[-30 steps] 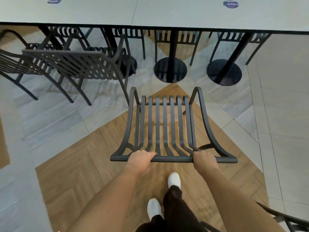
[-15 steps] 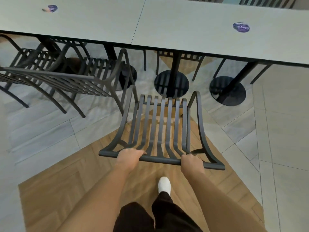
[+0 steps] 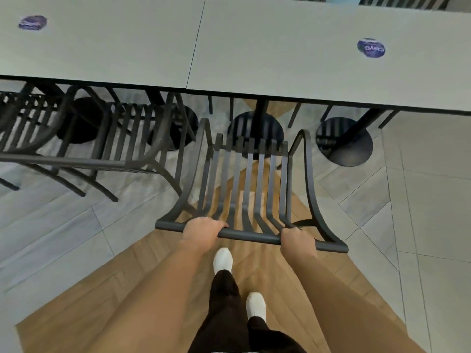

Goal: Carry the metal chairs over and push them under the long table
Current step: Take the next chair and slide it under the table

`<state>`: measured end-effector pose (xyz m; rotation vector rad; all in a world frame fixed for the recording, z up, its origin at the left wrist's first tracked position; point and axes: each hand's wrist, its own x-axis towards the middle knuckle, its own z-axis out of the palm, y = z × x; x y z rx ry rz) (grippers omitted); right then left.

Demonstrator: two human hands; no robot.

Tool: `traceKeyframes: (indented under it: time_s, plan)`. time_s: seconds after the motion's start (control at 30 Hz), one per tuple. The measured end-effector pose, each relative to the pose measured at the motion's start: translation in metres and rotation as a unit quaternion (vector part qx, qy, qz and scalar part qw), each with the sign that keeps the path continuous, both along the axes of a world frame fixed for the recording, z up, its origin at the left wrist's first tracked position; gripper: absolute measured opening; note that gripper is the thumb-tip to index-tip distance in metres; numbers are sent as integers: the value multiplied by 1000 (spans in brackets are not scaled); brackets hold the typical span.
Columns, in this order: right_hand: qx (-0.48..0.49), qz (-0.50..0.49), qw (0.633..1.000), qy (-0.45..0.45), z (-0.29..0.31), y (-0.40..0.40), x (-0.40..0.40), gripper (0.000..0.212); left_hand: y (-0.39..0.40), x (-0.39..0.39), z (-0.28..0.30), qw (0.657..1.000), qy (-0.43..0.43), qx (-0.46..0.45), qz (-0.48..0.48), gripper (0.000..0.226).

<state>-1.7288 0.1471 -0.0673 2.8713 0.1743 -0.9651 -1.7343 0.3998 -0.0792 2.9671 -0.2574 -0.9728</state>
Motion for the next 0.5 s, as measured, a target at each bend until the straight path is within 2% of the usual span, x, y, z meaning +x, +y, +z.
traceKeyframes:
  time_s: [0.5]
  plan:
    - [-24,-19,999,-18,-7,22,130,19,26,145,-3,999,4,-18,-49,56]
